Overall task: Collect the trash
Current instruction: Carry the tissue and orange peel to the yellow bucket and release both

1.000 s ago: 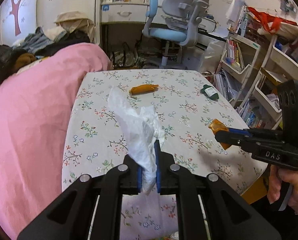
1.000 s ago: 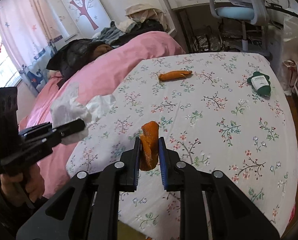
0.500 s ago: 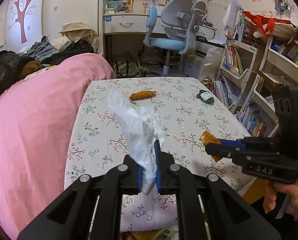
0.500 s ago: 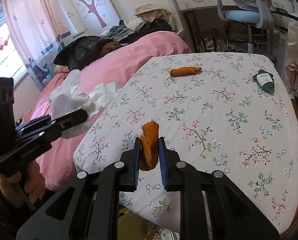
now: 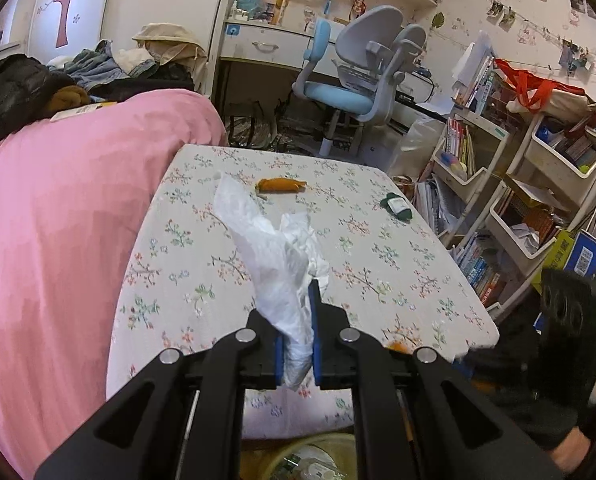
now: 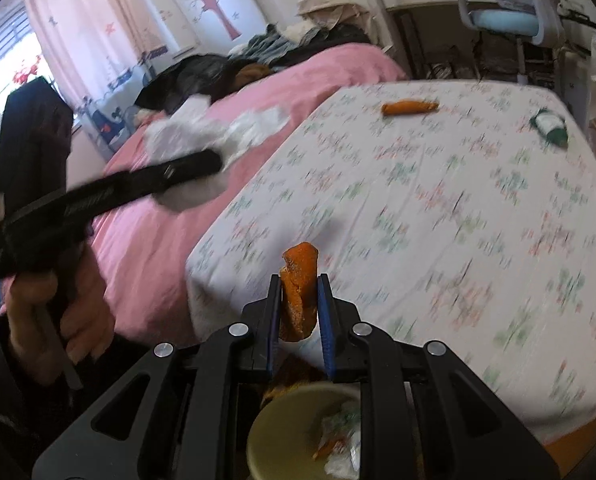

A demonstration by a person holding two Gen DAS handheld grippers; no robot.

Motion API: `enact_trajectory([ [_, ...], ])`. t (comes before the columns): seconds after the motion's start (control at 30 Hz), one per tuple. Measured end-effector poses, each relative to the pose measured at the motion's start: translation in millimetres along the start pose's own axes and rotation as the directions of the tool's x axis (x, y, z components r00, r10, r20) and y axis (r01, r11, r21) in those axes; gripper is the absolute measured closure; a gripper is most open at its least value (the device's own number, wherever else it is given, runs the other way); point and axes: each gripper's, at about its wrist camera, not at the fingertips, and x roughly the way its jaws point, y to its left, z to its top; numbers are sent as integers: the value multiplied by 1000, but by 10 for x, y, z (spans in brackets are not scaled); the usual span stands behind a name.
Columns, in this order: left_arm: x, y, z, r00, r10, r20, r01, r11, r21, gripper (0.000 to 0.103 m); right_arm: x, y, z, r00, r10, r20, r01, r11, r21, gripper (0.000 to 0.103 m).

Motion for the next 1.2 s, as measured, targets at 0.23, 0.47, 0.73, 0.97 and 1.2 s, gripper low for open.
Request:
enact_trajectory([
  [0.23, -132, -46, -183, 1000, -8, -11, 8, 1000, -4, 92, 41, 272, -593, 989, 33, -142, -34, 999, -4, 86],
  [0.47, -251, -122, -413, 999, -19, -45, 19, 1000, -2, 92, -133, 343, -877, 991, 11, -137, -7, 1000, 29, 60],
  [0.73, -264, -353, -963, 960, -78, -269, 77, 997, -16, 92, -519, 88, -706, 993, -78, 86, 66, 988, 137, 45],
  [0.97, -189, -618, -1409, 875, -60, -480, 90, 995, 39, 54, -551, -38, -710, 989, -105, 99, 85, 979, 187, 41],
  [1.2, -489, -517, -1098, 975, 85, -206, -69, 994, 84, 24, -558, -55, -715, 985, -132, 108, 111, 978, 177, 33],
])
